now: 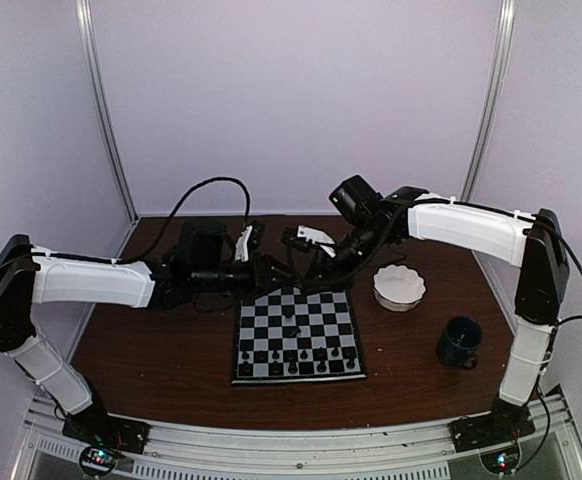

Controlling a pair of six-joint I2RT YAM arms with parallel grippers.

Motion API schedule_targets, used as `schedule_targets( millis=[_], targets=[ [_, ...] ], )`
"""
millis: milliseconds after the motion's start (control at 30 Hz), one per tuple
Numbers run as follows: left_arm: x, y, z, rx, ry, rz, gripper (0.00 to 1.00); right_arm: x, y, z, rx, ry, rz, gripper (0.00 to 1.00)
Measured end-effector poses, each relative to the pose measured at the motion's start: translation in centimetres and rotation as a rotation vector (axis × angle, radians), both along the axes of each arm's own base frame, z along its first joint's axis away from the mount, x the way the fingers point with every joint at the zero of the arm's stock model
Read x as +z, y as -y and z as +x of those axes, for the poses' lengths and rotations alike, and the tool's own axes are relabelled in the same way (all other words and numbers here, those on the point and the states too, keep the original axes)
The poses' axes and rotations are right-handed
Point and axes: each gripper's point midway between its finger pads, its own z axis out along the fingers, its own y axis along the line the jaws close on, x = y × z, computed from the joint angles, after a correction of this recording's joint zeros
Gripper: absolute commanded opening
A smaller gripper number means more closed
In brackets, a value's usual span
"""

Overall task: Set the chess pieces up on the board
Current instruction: Pass from the right arm to the left

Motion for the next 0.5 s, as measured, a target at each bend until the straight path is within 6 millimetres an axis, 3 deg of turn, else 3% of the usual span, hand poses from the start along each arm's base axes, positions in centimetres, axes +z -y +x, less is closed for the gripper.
schedule_targets(
  millis=[500],
  targets=[
    [0.26, 0.19, -0.18, -0.003, -0.019, -0.019, 0.2, 0.21, -0.22, 0.26, -0.03, -0.017, 0.009, 0.13]
  ],
)
